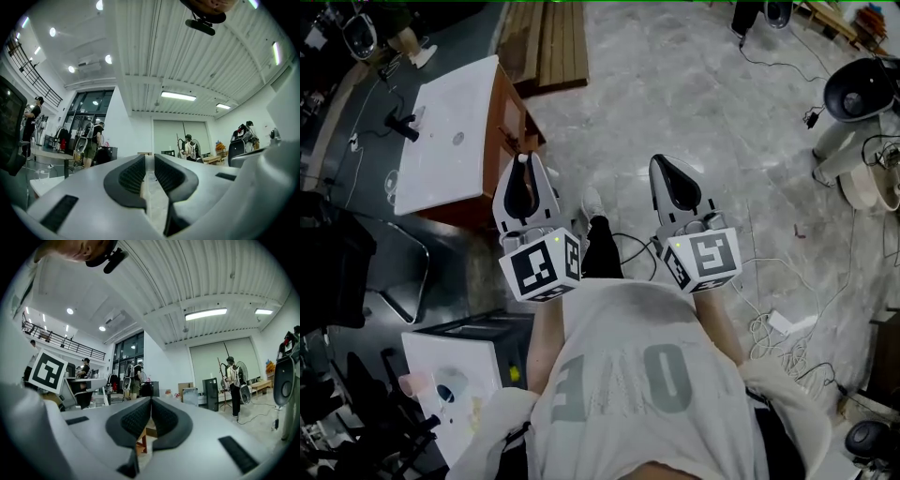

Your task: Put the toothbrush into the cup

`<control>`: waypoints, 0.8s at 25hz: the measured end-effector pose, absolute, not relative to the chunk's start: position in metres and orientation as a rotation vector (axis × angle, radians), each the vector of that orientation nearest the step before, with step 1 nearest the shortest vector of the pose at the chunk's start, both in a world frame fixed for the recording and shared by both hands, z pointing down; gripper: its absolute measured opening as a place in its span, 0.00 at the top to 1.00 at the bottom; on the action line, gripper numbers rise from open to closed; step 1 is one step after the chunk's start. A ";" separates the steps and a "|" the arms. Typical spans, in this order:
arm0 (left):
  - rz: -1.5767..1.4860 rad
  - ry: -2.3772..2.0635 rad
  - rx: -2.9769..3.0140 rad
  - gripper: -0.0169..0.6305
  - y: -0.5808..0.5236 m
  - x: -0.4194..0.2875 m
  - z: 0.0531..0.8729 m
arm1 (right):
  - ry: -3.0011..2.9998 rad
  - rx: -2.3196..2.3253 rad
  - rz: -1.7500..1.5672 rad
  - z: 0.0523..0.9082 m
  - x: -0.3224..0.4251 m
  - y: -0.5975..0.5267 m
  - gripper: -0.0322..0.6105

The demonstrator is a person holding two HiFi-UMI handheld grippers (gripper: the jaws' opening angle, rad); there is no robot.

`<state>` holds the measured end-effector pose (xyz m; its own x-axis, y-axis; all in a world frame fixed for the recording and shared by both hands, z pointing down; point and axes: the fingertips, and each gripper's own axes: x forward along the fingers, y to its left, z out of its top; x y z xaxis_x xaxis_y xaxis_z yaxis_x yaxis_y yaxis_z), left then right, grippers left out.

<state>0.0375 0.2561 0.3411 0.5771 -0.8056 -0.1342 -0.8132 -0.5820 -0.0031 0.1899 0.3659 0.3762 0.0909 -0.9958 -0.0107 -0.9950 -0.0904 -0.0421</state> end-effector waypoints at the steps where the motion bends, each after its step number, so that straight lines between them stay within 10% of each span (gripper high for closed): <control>1: 0.188 1.389 -2.734 0.86 0.251 0.044 0.339 | 2.091 -2.291 -0.027 0.376 0.193 0.362 0.90; 20: 0.202 1.299 -2.784 0.86 0.039 0.141 0.340 | 2.191 -2.323 -0.005 0.364 0.255 0.159 0.90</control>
